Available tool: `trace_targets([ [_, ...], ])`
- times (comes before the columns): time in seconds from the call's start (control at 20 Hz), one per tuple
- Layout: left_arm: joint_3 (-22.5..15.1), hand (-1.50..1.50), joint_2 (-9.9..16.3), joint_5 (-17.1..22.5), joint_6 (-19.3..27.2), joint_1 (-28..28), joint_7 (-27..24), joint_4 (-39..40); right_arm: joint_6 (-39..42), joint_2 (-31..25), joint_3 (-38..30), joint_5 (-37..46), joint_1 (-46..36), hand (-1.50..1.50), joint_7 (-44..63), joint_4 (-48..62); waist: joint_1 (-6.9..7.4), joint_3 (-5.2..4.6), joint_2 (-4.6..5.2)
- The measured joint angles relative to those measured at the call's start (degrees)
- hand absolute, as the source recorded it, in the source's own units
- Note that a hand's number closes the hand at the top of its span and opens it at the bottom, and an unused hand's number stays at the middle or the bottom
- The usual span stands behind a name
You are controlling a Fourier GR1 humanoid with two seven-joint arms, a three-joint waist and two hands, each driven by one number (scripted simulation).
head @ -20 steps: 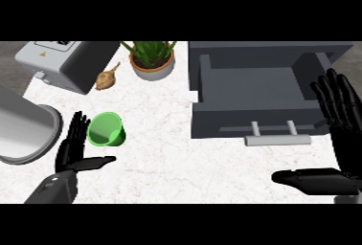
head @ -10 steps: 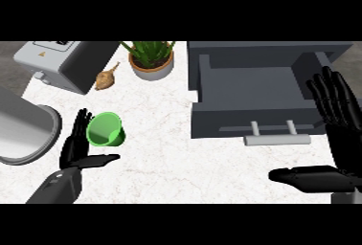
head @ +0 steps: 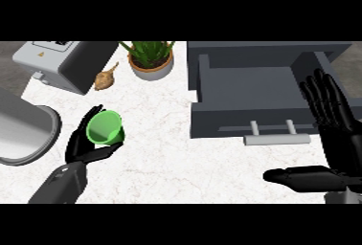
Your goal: Pick up the cup, place it into the drawer and close the drawer
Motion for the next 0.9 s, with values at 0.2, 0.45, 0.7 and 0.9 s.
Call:
trace_targets([
  [0.2, -0.59, 1.5, -1.41, 0.11, -2.58, 0.21, 0.66, -0.97, 0.36, -0.73, -1.02, -0.43, -0.5, -1.5, -0.08, 0.97, 0.17, 0.02, -0.05],
  [0.45, -0.26, 1.5, -2.98, 1.32, -5.08, -1.21, 1.91, -2.18, 0.32, -0.88, -1.18, -0.23, -1.32, -1.5, -0.15, 1.95, 0.12, 0.0, -0.01],
  [0.7, -0.51, 1.5, -3.61, 1.48, -4.92, -0.56, 0.59, -4.28, 1.13, -1.95, -2.6, -1.23, -1.54, -1.5, -0.41, 2.7, 0.27, 0.03, -0.1],
  [0.9, 1.01, 1.5, -2.52, 2.92, -3.77, 1.0, -1.06, -5.73, 1.09, -2.2, -2.96, -1.21, -1.66, -1.5, -0.3, 2.5, 0.5, 0.04, -0.15],
])
